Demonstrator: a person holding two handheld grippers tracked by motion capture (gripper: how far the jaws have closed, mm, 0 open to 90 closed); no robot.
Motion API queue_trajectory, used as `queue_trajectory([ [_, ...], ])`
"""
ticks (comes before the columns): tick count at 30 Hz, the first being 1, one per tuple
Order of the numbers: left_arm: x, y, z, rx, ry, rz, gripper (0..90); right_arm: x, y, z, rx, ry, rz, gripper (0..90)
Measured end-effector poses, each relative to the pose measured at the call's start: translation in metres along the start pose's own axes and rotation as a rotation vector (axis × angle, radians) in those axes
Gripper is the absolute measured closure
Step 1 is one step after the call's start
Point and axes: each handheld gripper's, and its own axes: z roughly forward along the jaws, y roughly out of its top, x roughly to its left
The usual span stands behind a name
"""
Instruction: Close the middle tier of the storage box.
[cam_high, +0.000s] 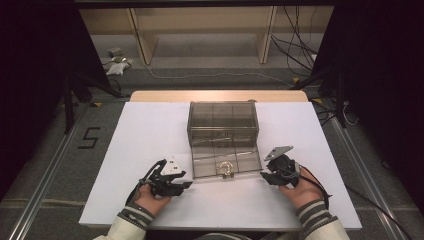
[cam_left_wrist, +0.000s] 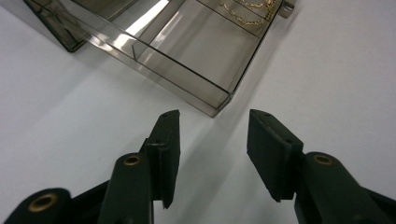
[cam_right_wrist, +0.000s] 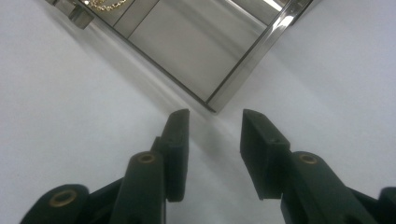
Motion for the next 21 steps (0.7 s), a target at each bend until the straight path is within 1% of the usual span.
queue_trajectory([
  [1, -0.001, 0.001, 0.002, 0.007, 0.003, 0.008, 55.9, 0.001, 0.000, 0.001, 0.001, 0.001, 0.002, 66.1],
  [2, -0.002, 0.003, 0.004, 0.017, 0.004, 0.016, 56.8, 0.000, 0.000, 0.002, 0.000, 0.004, -0.006, 66.9],
  [6, -0.005, 0.006, 0.010, 0.031, 0.004, 0.036, 60.3, 0.002, 0.000, 0.006, 0.009, 0.009, -0.011, 69.0],
  [10, -0.008, 0.007, 0.015, 0.048, 0.029, 0.057, 64.3, 0.003, 0.001, 0.010, 0.015, 0.018, -0.010, 70.8],
  [13, -0.008, 0.008, 0.016, 0.049, 0.042, 0.068, 68.7, 0.003, 0.001, 0.012, 0.016, 0.021, -0.020, 73.1],
  [17, -0.010, 0.009, 0.017, 0.047, 0.048, 0.074, 73.8, 0.003, 0.001, 0.014, 0.012, 0.018, -0.013, 75.9],
  [19, -0.010, 0.010, 0.018, 0.060, 0.057, 0.092, 75.0, 0.002, 0.001, 0.014, 0.010, 0.019, -0.013, 76.7],
  [21, -0.010, 0.010, 0.018, 0.063, 0.055, 0.090, 75.6, 0.002, 0.002, 0.014, 0.015, 0.019, -0.012, 77.3],
])
